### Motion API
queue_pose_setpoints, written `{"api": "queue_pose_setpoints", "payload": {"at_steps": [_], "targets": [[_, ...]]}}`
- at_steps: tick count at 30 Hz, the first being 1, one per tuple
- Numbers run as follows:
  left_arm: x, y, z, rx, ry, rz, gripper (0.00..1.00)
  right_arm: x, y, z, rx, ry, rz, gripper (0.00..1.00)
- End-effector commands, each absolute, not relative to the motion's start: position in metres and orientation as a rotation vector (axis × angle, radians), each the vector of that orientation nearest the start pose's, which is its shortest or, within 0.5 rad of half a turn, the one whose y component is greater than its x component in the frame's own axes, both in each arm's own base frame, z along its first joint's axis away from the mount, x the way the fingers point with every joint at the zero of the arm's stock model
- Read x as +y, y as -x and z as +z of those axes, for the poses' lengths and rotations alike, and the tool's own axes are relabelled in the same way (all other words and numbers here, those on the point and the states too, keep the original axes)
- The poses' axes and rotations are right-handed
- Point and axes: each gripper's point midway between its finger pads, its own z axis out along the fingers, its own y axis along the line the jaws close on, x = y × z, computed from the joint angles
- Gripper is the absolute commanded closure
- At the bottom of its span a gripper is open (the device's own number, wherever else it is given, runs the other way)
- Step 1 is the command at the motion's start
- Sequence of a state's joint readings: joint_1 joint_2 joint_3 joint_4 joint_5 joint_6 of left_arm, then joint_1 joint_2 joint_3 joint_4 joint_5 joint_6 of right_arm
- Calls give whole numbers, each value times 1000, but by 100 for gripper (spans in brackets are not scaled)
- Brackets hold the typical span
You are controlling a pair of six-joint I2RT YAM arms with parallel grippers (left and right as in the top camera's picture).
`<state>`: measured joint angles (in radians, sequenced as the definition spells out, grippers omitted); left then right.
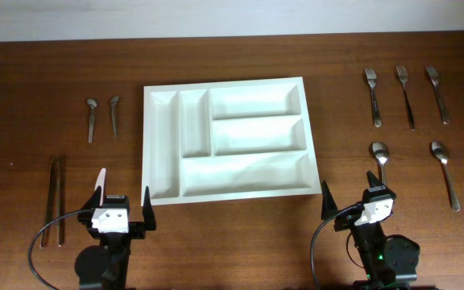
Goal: Pack container
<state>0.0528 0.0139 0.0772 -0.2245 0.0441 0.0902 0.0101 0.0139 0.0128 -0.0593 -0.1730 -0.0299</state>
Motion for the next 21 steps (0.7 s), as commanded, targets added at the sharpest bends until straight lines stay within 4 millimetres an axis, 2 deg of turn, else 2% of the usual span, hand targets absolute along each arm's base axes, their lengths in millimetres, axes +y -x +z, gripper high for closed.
{"api": "queue_pose_setpoints", "payload": {"at_steps": [1,14,18,21], "targets": [[7,-239,151,1730,-70,90,1,31,-244,160,1627,154,122,1],[7,-239,151,1730,-70,90,1,31,-244,160,1627,154,122,1],[7,-239,151,1730,-70,90,1,27,-245,170,1587,137,100,1],[7,-239,151,1730,-70,90,1,27,-245,167,1599,136,100,1]]}}
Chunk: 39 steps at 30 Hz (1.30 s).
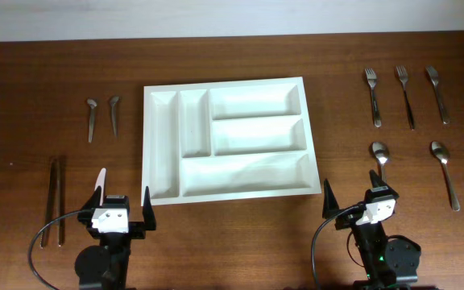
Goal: Pack container
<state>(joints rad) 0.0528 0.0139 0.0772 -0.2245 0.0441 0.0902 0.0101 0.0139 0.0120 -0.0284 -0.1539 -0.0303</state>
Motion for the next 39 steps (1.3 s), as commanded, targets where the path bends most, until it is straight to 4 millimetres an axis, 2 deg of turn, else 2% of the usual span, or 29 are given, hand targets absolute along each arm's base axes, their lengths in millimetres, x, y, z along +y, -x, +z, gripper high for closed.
{"api": "queue_pose_setpoints", "payload": {"at_steps": [1,6,11,14,17,21,27,30,33,34,36,38,39], "targets": [[7,-239,151,1730,-70,90,1,27,-245,164,1609,136,100,1],[7,-239,151,1730,-70,90,1,26,-245,168,1594,131,95,2],[7,-239,151,1730,-70,90,1,26,-245,163,1614,129,100,1],[7,-239,151,1730,-70,90,1,31,-244,163,1616,118,151,1],[7,-239,151,1730,-70,90,1,44,-241,169,1594,181,213,1],[7,-239,151,1730,-70,90,1,46,-237,197,1546,185,231,1],[7,-239,151,1730,-70,90,1,13,-240,226,1664,29,80,1],[7,-239,151,1730,-70,90,1,7,-248,240,1785,21,30,1],[7,-239,151,1730,-70,90,1,8,-268,262,1908,59,6,1],[7,-239,151,1730,-70,90,1,11,-276,269,1950,96,7,1],[7,-239,151,1730,-70,90,1,30,-293,281,2032,281,54,1],[7,-239,151,1730,-70,90,1,55,-306,292,2096,459,172,1],[7,-239,151,1730,-70,90,1,62,-312,299,2132,485,231,1]]}}
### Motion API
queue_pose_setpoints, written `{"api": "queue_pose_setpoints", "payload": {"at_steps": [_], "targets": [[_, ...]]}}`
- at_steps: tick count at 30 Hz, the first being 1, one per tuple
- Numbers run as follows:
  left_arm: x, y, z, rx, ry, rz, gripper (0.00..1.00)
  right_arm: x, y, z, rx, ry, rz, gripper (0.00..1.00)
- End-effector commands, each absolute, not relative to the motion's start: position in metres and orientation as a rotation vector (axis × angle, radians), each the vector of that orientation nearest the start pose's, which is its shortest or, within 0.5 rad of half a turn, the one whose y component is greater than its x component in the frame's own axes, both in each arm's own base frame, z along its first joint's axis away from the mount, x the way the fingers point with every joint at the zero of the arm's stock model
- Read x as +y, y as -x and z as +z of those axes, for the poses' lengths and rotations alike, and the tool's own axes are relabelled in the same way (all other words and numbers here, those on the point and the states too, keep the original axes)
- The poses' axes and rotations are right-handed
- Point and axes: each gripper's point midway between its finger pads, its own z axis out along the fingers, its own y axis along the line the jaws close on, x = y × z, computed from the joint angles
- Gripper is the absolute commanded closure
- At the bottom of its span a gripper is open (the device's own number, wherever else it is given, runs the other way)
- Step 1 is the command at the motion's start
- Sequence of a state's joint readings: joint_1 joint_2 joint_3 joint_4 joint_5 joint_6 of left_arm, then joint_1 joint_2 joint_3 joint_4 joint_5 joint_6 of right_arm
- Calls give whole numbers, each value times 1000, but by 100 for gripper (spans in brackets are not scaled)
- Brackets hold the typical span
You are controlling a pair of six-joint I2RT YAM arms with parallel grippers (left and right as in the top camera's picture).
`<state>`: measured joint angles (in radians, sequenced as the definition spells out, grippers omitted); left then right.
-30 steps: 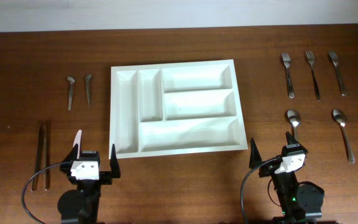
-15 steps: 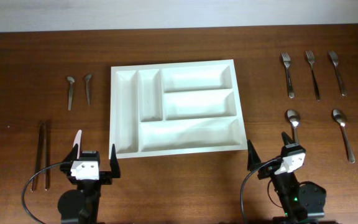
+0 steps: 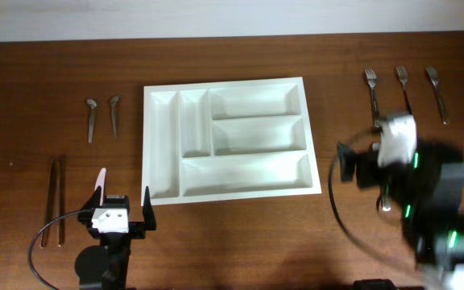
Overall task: Pack container
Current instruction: 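Move the right gripper over the forks at the right side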
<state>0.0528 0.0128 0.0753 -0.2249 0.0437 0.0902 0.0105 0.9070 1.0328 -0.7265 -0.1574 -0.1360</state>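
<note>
The white cutlery tray (image 3: 248,173), its compartments bare, lies mid-table in the overhead view. Three forks (image 3: 404,87) lie at the far right. Two small spoons (image 3: 92,119) lie left of the tray, and two long thin utensils (image 3: 57,201) lie nearer the front left. My right gripper (image 3: 362,143) is motion-blurred right of the tray, just below the forks. Its jaws look open with nothing held. The arm covers the spot in front of the forks, so anything lying there is hidden. My left gripper (image 3: 122,193) stands open at the tray's front left corner.
The tray's right edge is close to the left of the right gripper. The table's far edge runs along the top of the view. The right arm's dark body (image 3: 437,209) and cable span the front right of the table.
My right arm has moved from the front edge, right of the tray's front corner, to farther back and right, now over the place where two large spoons lay. The left arm has not moved.
At both earlier moments both grippers stood open near the front edge, and two large spoons lay in plain view in front of the forks. Now the right arm is over those spoons, just below the forks. No cutlery has visibly shifted.
</note>
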Motion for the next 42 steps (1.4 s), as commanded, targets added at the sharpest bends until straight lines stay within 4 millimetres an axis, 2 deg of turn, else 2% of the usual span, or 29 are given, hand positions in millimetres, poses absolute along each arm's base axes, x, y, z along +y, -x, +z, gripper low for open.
{"api": "queue_pose_setpoints", "payload": {"at_steps": [1,4,6,9,11,14,18,24,30,32,33,34,36,38,42], "targets": [[7,-239,151,1730,-70,90,1,66,-321,303,2186,480,278,1],[7,-239,151,1730,-70,90,1,67,-340,302,2334,457,333,1],[7,-239,151,1730,-70,90,1,63,-353,294,2426,441,327,1],[7,-239,151,1730,-70,90,1,41,-368,278,2569,304,251,1],[7,-239,151,1730,-70,90,1,19,-375,271,2646,166,208,1],[7,-239,151,1730,-70,90,1,-5,-376,264,2729,60,232,1],[7,-239,151,1730,-70,90,1,-32,-360,251,2841,-71,259,1],[7,-239,151,1730,-70,90,1,-53,-358,246,2850,-158,252,1],[7,-239,151,1730,-70,90,1,-58,-359,247,2839,-177,257,1],[7,-239,151,1730,-70,90,1,-58,-363,248,2825,-103,241,1],[7,-239,151,1730,-70,90,1,-62,-367,246,2817,-12,193,1],[7,-239,151,1730,-70,90,1,-67,-370,245,2813,6,146,2],[7,-239,151,1730,-70,90,1,-86,-380,239,2813,-4,18,1],[7,-239,151,1730,-70,90,1,-90,-390,228,2819,-19,18,2],[7,-239,151,1730,-70,90,1,-94,-402,187,2913,-45,55,1]]}}
